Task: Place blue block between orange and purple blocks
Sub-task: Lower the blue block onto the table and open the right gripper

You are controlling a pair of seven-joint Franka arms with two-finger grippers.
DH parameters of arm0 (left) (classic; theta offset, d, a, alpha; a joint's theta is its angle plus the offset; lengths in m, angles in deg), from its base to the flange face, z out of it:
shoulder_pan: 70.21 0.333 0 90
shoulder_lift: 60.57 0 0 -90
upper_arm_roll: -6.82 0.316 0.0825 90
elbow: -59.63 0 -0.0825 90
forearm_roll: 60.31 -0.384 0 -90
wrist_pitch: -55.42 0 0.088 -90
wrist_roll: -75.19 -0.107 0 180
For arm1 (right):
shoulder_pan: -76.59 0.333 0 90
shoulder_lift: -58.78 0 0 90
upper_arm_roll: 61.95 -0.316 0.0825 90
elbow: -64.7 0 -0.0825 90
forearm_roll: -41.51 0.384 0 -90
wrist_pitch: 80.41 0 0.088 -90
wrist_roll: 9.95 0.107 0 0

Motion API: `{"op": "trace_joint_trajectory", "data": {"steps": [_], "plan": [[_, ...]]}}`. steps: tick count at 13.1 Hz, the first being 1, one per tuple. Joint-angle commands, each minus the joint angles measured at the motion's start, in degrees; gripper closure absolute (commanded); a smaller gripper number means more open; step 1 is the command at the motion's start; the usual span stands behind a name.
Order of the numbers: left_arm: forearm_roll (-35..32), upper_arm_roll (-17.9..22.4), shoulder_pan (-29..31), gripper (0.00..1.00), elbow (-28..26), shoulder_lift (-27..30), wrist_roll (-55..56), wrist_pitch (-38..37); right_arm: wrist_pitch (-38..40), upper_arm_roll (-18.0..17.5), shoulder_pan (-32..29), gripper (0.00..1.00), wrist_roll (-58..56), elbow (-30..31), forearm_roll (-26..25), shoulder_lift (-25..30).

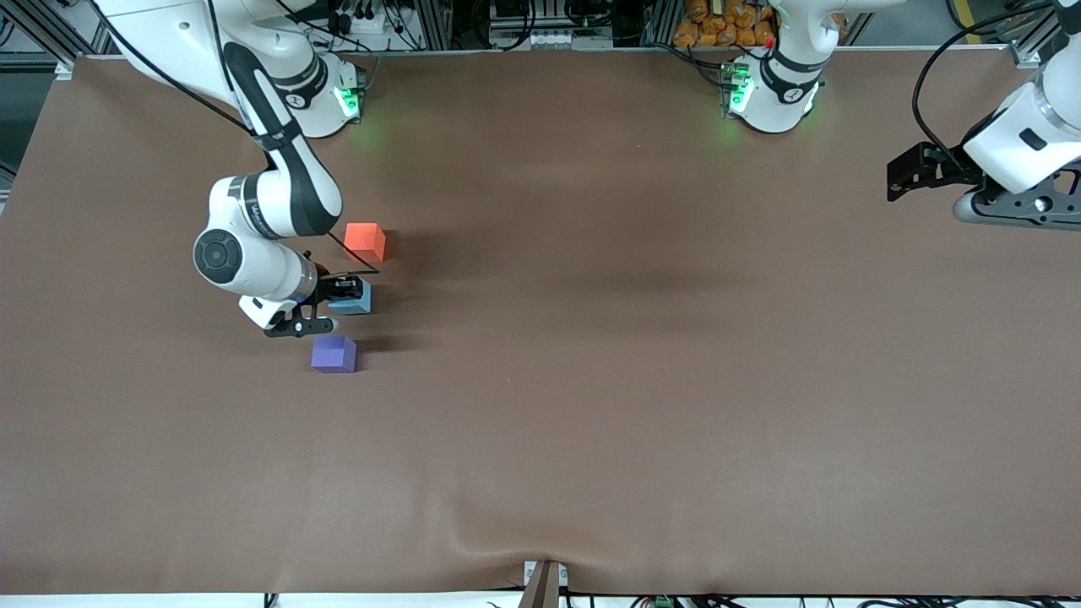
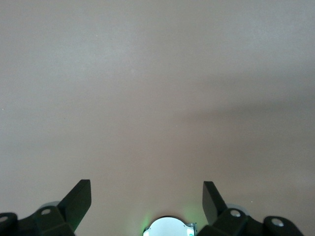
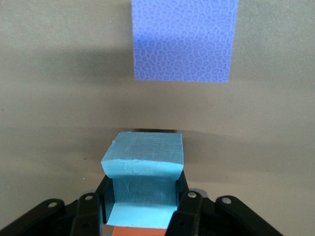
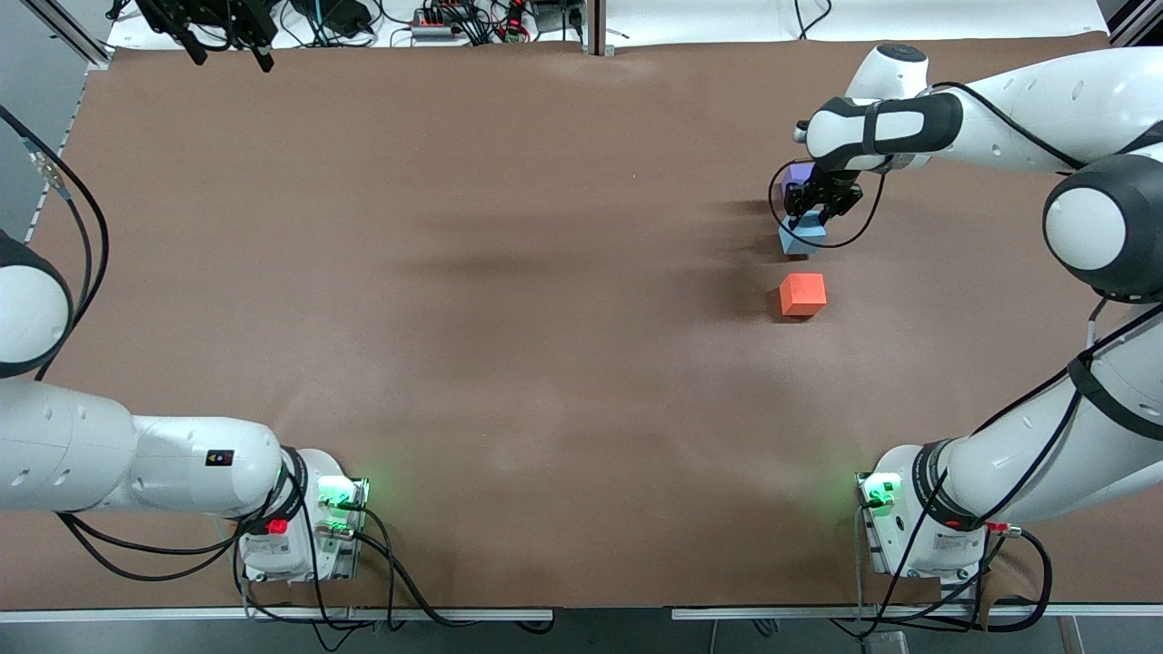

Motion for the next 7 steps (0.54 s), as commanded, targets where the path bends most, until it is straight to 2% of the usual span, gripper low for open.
{"op": "trace_joint_trajectory", "data": {"steps": [1,6,7], "plan": [[0.8,-0.4,2.0,0.0,0.6,0.3,0.1,-1.0,-3.5,-0.8,-1.6,1.0,-1.7,1.9,2.1,0.3],[0.7,-0.3,3.2,0.0,0.8,0.0,0.1,-0.5,-3.8,-0.8,-1.3,1.0,-1.5,1.9,3.0,-1.2],[0.8,-0.4,3.6,0.0,0.6,-0.1,0.1,-0.5,-3.9,-0.8,-1.3,0.74,-1.5,1.8,3.0,-1.5]]}}
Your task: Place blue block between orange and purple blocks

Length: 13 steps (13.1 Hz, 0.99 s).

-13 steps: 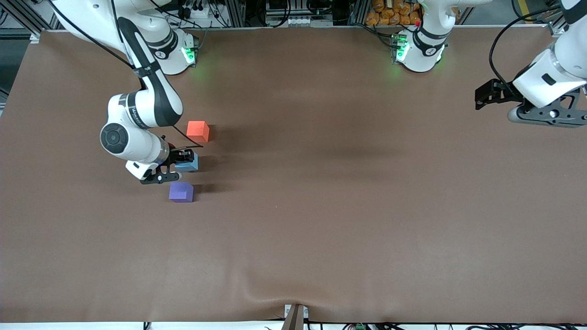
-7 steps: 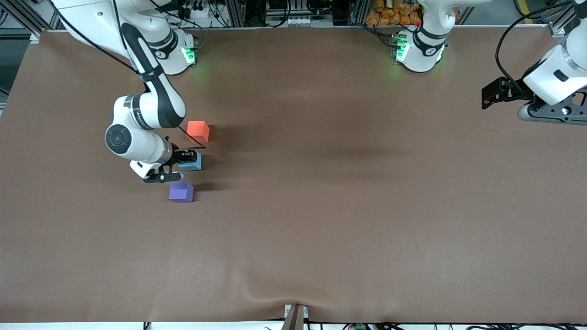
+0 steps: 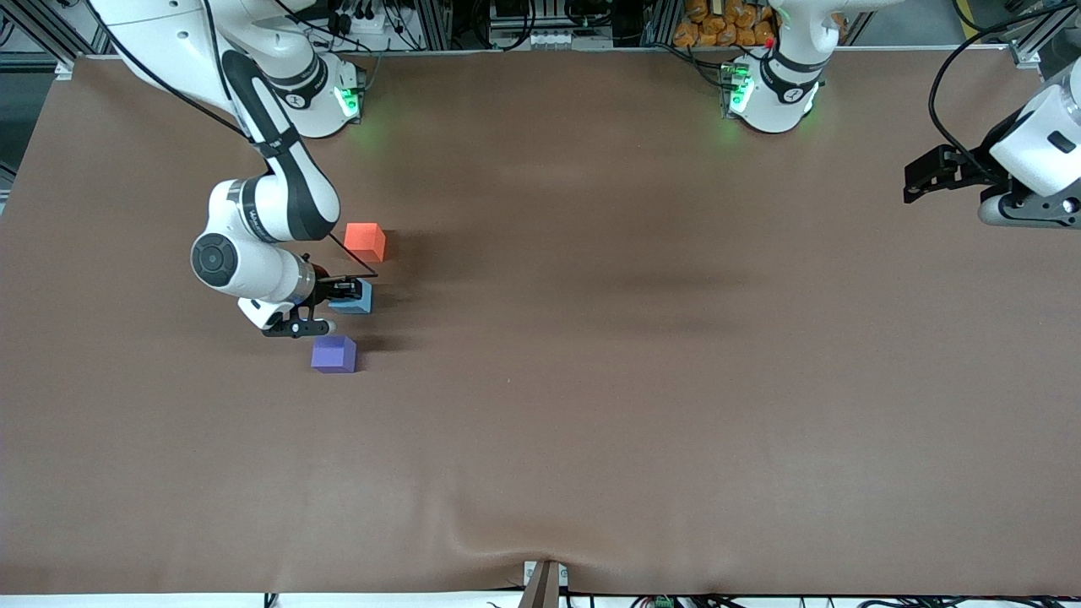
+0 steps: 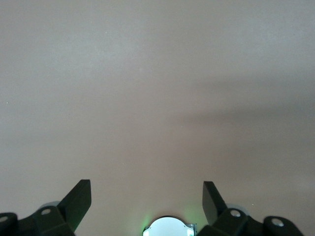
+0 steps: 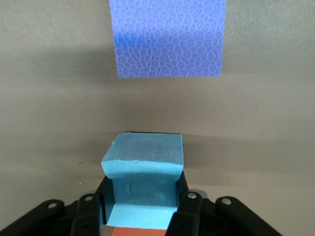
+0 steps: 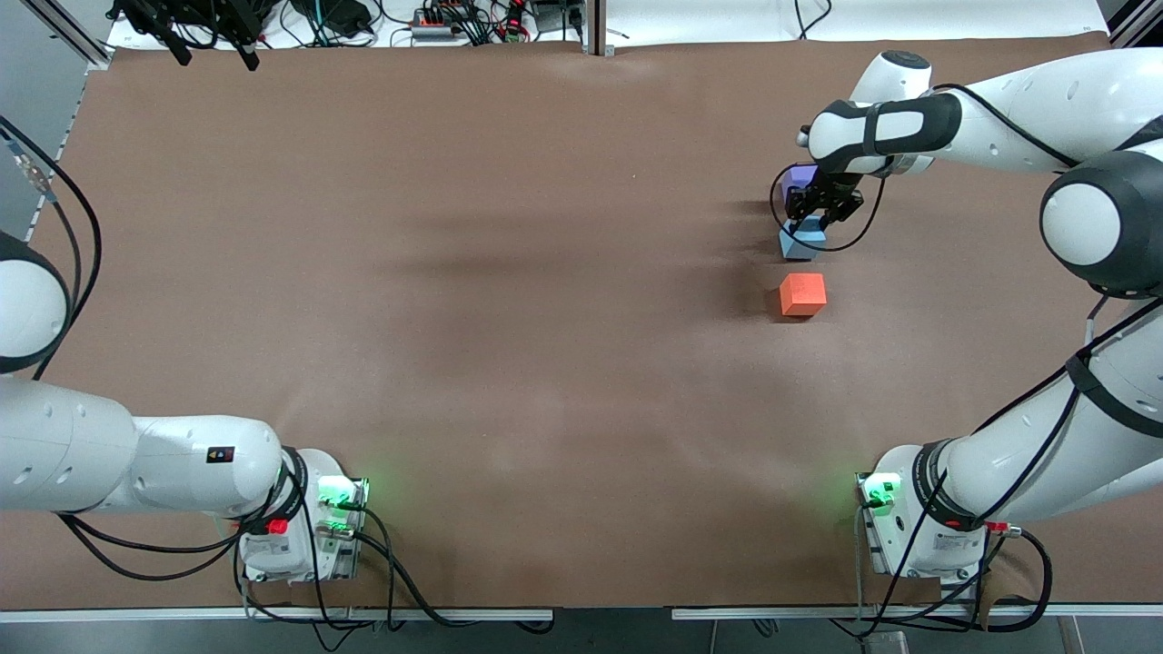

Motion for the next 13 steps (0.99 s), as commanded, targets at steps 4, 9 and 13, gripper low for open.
{"op": "trace_joint_trajectory", "data": {"steps": [4,9,13], "plan": [[0.9,-0.4,2.5,0.0,1.4,0.6,-0.1,-0.5,-0.9,-0.8,-1.3,0.0,-1.7,0.2,1.2,-0.5],[1.3,-1.1,2.1,0.0,1.6,0.6,-0.2,2.4,25.5,-0.6,-3.1,0.0,-1.6,-17.6,1.1,1.7],[1.0,-2.3,2.3,0.0,1.3,0.6,-2.9,4.2,43.9,-0.3,-7.6,0.0,-4.7,-42.3,-2.3,-0.1]]}}
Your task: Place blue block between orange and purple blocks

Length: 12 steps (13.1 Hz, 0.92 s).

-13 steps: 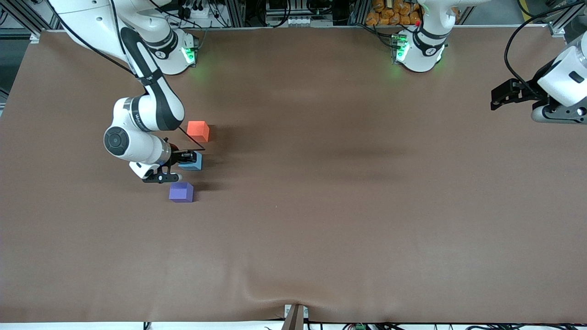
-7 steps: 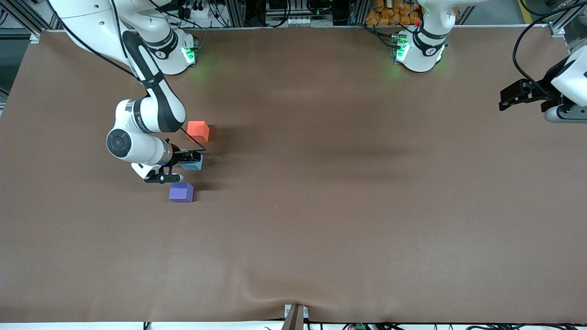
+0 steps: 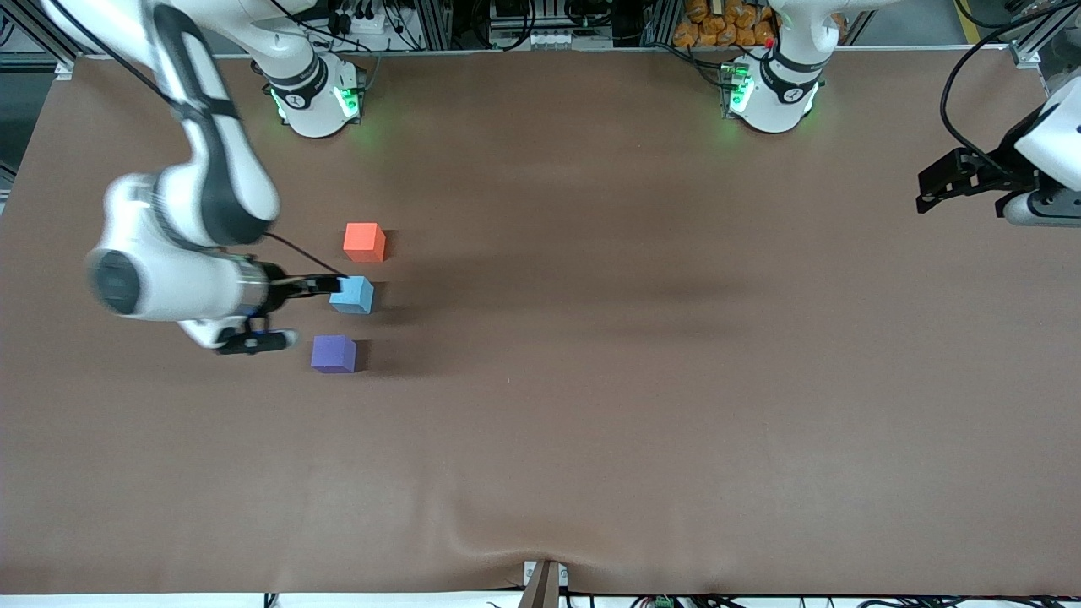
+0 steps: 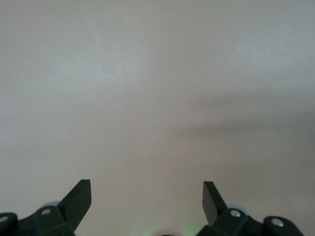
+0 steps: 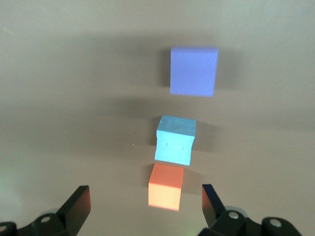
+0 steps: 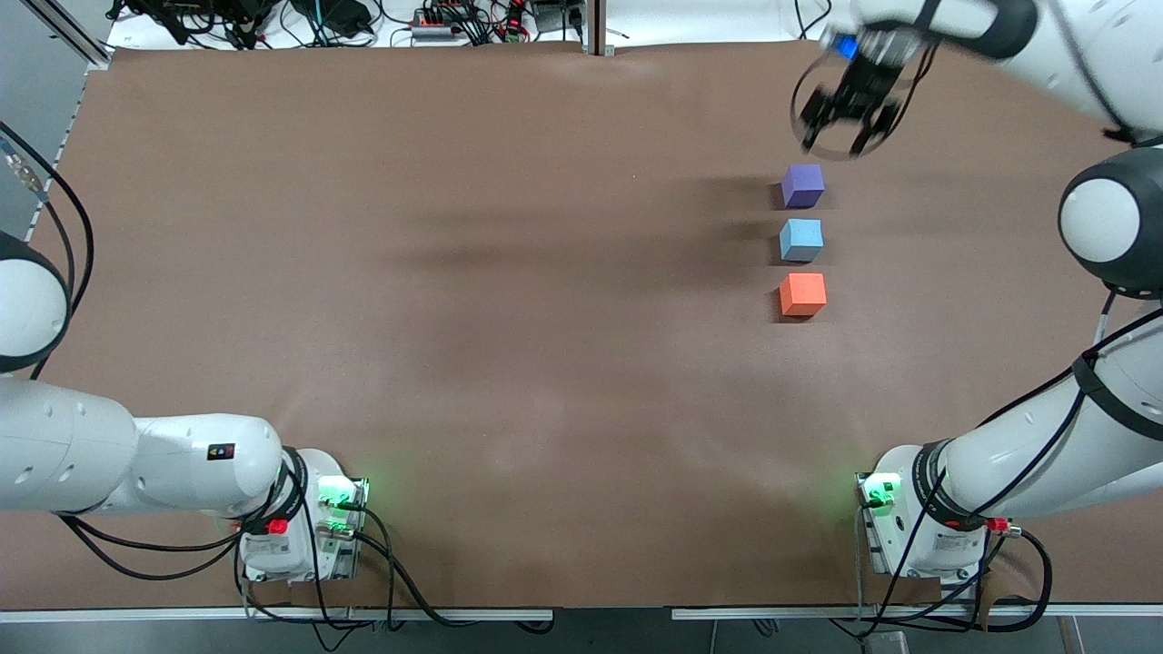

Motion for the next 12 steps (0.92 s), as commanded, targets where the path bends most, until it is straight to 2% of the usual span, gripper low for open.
{"op": "trace_joint_trajectory", "data": {"steps": [1,3,5,6,8,10,12], "plan": [[0.1,-0.2,0.6,0.0,0.1,0.5,-2.6,0.5,10.8,-1.0,-3.3,0.0,-4.6,-16.3,-5.2,-2.8],[0.3,-0.3,0.6,0.0,0.0,0.6,-1.4,1.5,15.1,-1.3,-5.9,0.0,-4.8,-23.5,-6.3,-2.4],[0.0,-1.0,0.3,0.0,0.3,0.3,1.7,2.8,19.5,-2.7,-9.5,0.0,-4.9,-27.7,-4.4,-1.5],[-0.3,-1.5,0.2,0.0,0.4,-0.1,3.0,3.9,22.8,-2.3,-9.6,0.0,-5.0,-28.1,-3.2,0.3],[-1.2,-1.6,0.0,0.0,1.0,-1.7,3.1,4.6,24.1,-2.2,-9.6,0.0,-4.5,-28.5,-4.1,2.1],[-1.1,-1.7,-0.1,0.0,3.4,-3.5,2.8,4.6,23.9,-2.3,-9.5,0.0,-2.5,-24.1,-8.4,9.1],[-1.5,-1.8,-1.0,0.0,3.5,-4.1,2.7,4.8,21.3,-2.2,-9.6,0.0,-1.9,-17.7,-8.6,14.5]]}}
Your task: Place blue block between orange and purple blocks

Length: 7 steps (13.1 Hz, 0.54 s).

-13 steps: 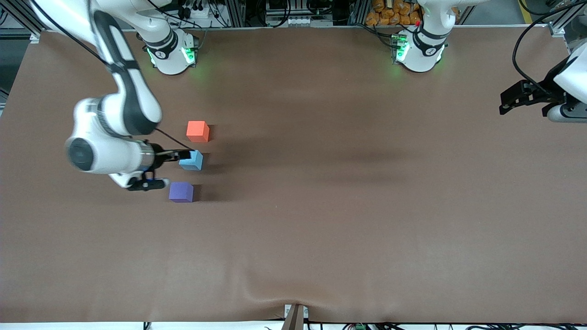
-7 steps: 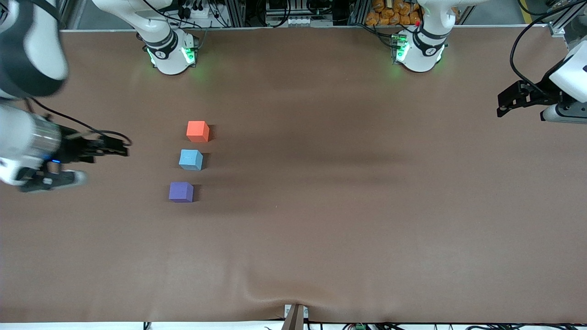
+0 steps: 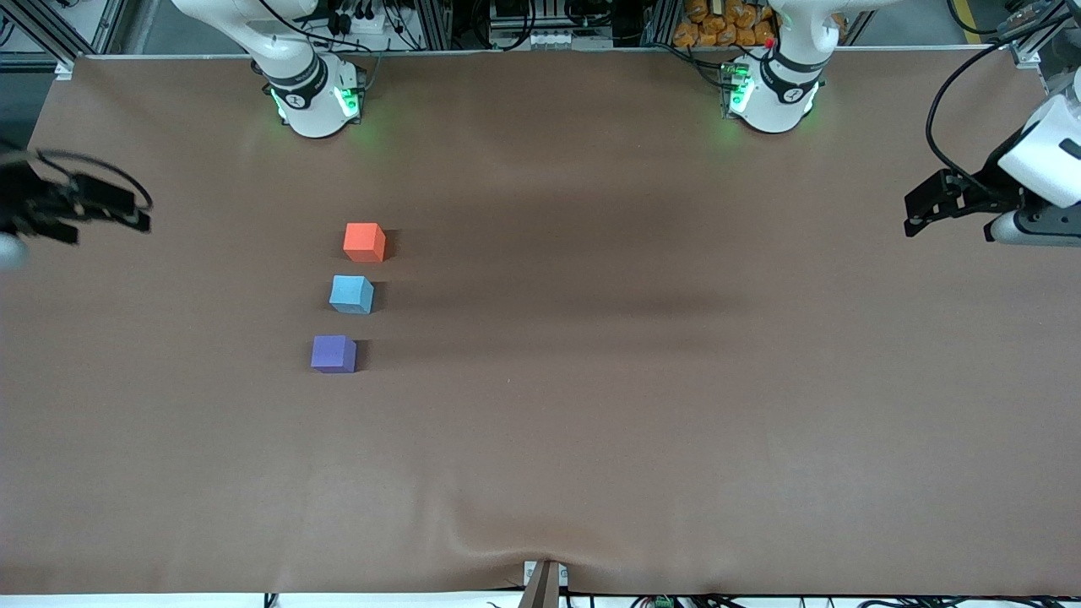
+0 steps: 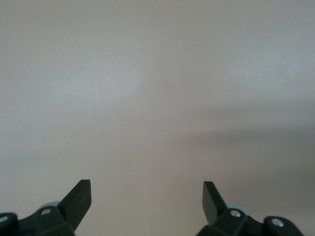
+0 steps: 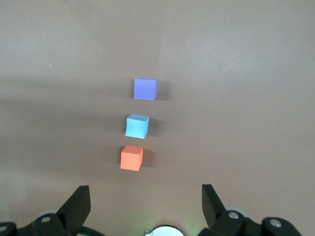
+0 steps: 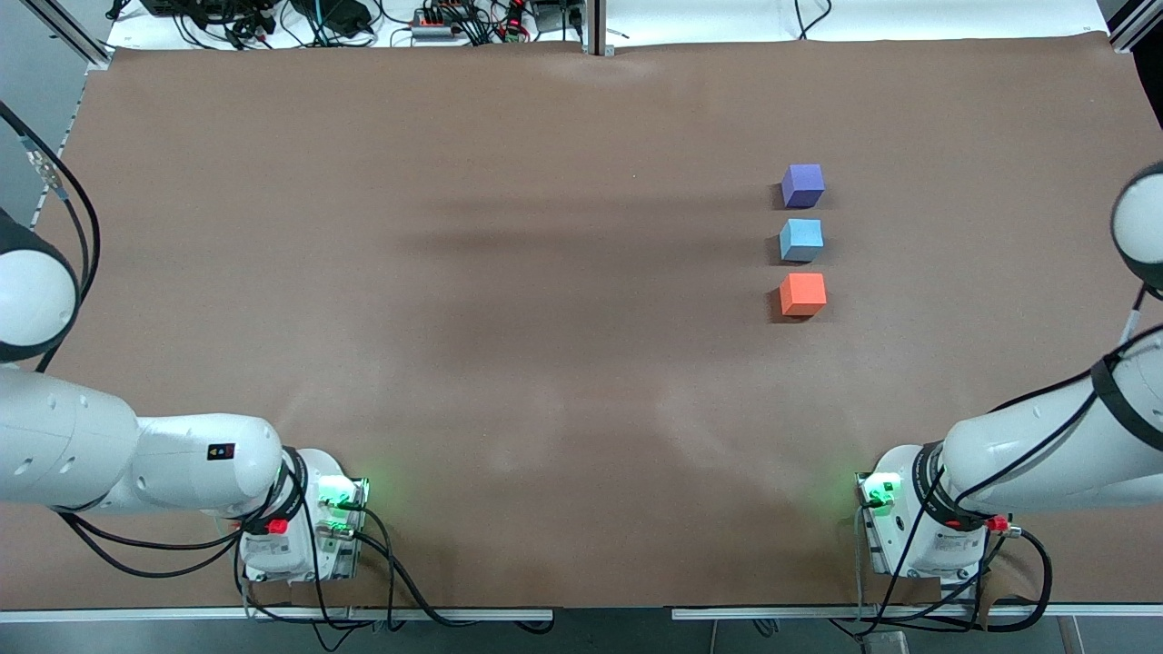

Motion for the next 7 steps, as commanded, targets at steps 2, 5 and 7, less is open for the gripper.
{"op": "trace_joint_trajectory", "data": {"steps": [2,5,7], "plan": [[-1.4,-0.4,-1.7,0.0,2.1,-1.7,0.7,-0.2,-3.9,-1.7,-0.5,0.0,7.8,13.4,-1.7,10.4],[-1.3,-1.2,-1.3,0.0,2.1,-1.2,0.8,-0.3,-4.0,-1.6,-0.7,0.0,9.3,15.3,-1.7,11.9],[-1.2,-1.9,-1.4,0.0,2.0,-1.1,1.4,-0.8,-4.1,-1.8,-0.5,0.0,9.4,15.9,-1.7,12.8]]}}
